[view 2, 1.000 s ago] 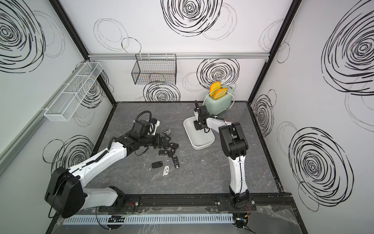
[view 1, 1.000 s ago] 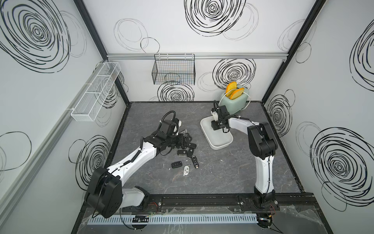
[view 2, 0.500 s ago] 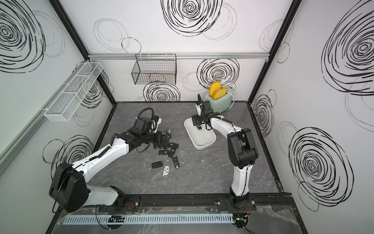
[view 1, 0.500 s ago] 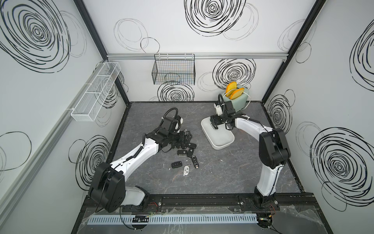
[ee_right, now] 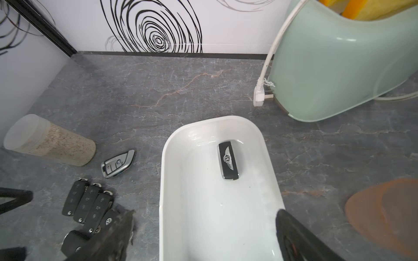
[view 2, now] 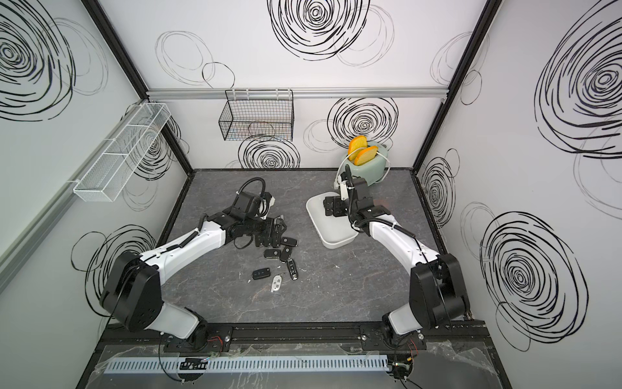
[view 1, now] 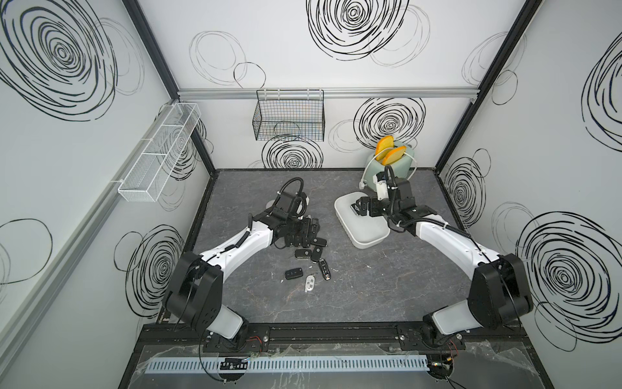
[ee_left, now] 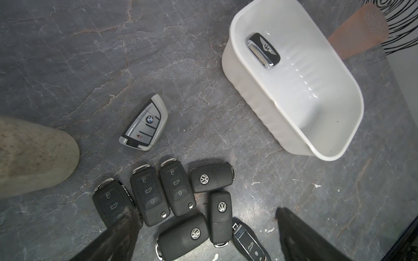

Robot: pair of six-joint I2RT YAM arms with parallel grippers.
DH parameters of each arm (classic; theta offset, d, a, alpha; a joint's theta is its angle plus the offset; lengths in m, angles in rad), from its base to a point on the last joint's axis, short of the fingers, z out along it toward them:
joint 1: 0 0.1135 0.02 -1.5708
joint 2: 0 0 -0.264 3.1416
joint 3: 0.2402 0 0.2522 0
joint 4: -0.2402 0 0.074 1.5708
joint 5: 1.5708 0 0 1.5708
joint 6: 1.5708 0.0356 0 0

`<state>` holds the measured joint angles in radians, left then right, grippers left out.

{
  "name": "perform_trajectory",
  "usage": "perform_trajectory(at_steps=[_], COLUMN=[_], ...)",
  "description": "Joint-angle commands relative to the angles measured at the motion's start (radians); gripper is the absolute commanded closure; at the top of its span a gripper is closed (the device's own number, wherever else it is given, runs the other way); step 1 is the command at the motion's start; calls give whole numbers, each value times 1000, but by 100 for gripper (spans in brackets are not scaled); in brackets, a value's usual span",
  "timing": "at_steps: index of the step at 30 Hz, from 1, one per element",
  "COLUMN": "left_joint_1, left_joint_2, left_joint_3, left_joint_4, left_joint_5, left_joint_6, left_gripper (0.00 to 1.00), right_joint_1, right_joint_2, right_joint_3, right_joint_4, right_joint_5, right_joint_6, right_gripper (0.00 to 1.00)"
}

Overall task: Place the car key into the storage box
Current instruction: Pick up the car key from the center of the board.

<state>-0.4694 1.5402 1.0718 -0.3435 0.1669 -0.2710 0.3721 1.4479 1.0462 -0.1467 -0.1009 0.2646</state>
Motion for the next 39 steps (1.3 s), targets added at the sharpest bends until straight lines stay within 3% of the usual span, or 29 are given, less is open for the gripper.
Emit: perform_trajectory(at_steps=[1,7,12,17,30,39], left_joint_1=[-5,7,20,37,55,86], left_joint_2=[42,158,251,313,483,563], left_joint_3=[64,148,223,261,373,389], left_joint_4=[23,8,-26,-18,-49,-51], left_joint_5=[-28,-76,-131,-155,-212,-207], left_joint_6=[47,92,96,108,147,125], left_gripper=[2,2,1,1,14,18], right_joint_1=[-29,-36,-35,-31,-30,-29], right_joint_2=[-92,-209,-320,-416,-430,-406], right_joint_3=[-71,-233,-388,-466,-484,-475], right_joint_4=[84,135,198,192,177,179], right_joint_5=[-107,-246,-289,-307,-320,-330], right_joint_6=[110,189,269,266,252,248], right_gripper=[1,1,1,1,1,1])
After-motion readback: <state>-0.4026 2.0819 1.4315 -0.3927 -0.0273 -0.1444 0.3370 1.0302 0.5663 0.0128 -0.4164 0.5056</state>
